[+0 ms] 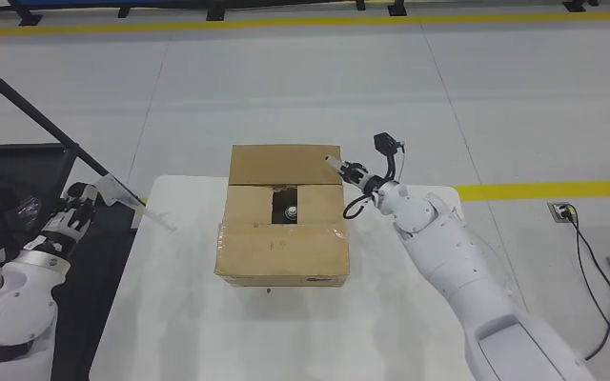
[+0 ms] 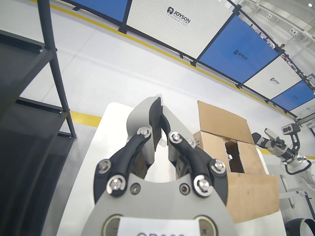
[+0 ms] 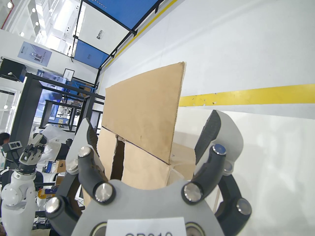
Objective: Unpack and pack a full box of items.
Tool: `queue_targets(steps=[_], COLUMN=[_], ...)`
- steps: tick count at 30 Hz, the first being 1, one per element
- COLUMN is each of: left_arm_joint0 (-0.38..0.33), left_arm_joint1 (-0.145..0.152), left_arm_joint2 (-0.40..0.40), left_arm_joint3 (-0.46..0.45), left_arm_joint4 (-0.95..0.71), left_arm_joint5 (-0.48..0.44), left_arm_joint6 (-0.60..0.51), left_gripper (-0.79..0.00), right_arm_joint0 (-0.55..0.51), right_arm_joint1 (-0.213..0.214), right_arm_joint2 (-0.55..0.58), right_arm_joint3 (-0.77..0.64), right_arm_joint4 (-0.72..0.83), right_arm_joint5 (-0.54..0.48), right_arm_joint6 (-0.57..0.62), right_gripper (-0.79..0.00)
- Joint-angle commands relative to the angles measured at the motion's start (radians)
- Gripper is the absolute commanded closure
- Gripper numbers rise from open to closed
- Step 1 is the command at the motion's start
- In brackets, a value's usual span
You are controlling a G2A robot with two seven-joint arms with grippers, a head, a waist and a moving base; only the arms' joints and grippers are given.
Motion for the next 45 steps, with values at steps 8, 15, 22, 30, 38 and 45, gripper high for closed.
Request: queue_targets(steps=[8,15,22,30,38,45], left_arm_joint0=[-0.004,-0.008,-0.01,-0.014,-0.019,-0.018], left_arm_joint1=[0.0,0.001,0.001,0.003,0.003,0.004], left_arm_joint2=[0.004,0.004,0.002,-0.002,0.003,0.005], left_arm_joint3=[-0.003,0.001,0.006,0.014,0.015,0.013], left_arm_joint4=[0.001,0.001,-0.005,-0.007,-0.005,-0.003], left_arm_joint5=[-0.003,-0.005,-0.005,-0.007,-0.011,-0.016], left_arm_joint6=[-0.003,-0.004,-0.004,-0.004,-0.007,-0.008], left_gripper=[0.0,0.0,0.0,0.0,0.0,0.0], right_arm_joint0=[0.005,0.023,0.023,0.025,0.033,0.026], right_arm_joint1=[0.013,0.014,-0.016,-0.046,-0.038,-0.021], right_arm_joint2=[0.06,0.054,0.009,-0.004,0.015,0.046], right_arm_joint3=[0.069,0.084,0.062,0.082,0.118,0.121], right_arm_joint4=[0.12,0.057,-0.035,-0.037,-0.029,0.025], right_arm_joint5=[-0.271,-0.2,-0.039,-0.055,-0.202,-0.375], right_arm_joint6=[0.157,0.064,0.0,0.031,0.062,0.165], right_gripper=[-0.785,-0.785,-0.785,-0.785,-0.785,-0.785])
